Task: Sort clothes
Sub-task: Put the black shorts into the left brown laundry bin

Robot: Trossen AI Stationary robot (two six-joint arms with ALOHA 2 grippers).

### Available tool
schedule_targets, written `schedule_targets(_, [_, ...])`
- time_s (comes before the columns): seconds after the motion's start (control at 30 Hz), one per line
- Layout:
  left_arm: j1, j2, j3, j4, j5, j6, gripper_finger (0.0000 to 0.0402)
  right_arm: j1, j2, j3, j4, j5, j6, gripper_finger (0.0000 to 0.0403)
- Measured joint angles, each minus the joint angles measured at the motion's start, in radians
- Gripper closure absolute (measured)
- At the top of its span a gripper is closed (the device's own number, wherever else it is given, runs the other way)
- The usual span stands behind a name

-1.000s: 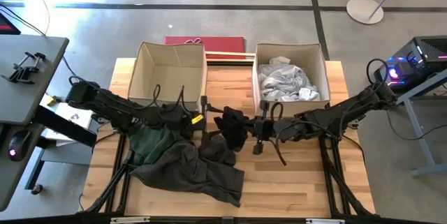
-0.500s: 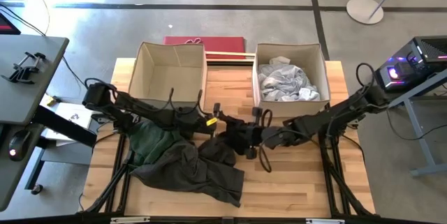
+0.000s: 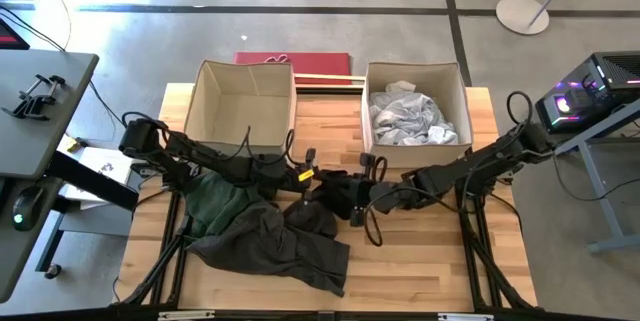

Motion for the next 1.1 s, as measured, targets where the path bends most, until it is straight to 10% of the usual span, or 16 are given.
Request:
schedule_targets(0.23, [0.000, 0.000, 0.000, -0.023, -0.003, 0.016, 0.0381, 0.001, 0.000, 0.000, -0.008, 0.000, 0.027, 0.0303])
schedule_targets(0.57, [0.000, 0.000, 0.000, -0.043, -0.006, 0.016, 0.0381, 0.018, -0.085, 0.000, -0.046, 0.012, 0.025, 0.0179])
schedule_targets(1.1, [-0.002, -0.148, -0.001, -0.091, -0.010, 0.000, 0.0382, 0.190, -0.237, 0.000, -0.218, 0.206, 0.221, 0.0176])
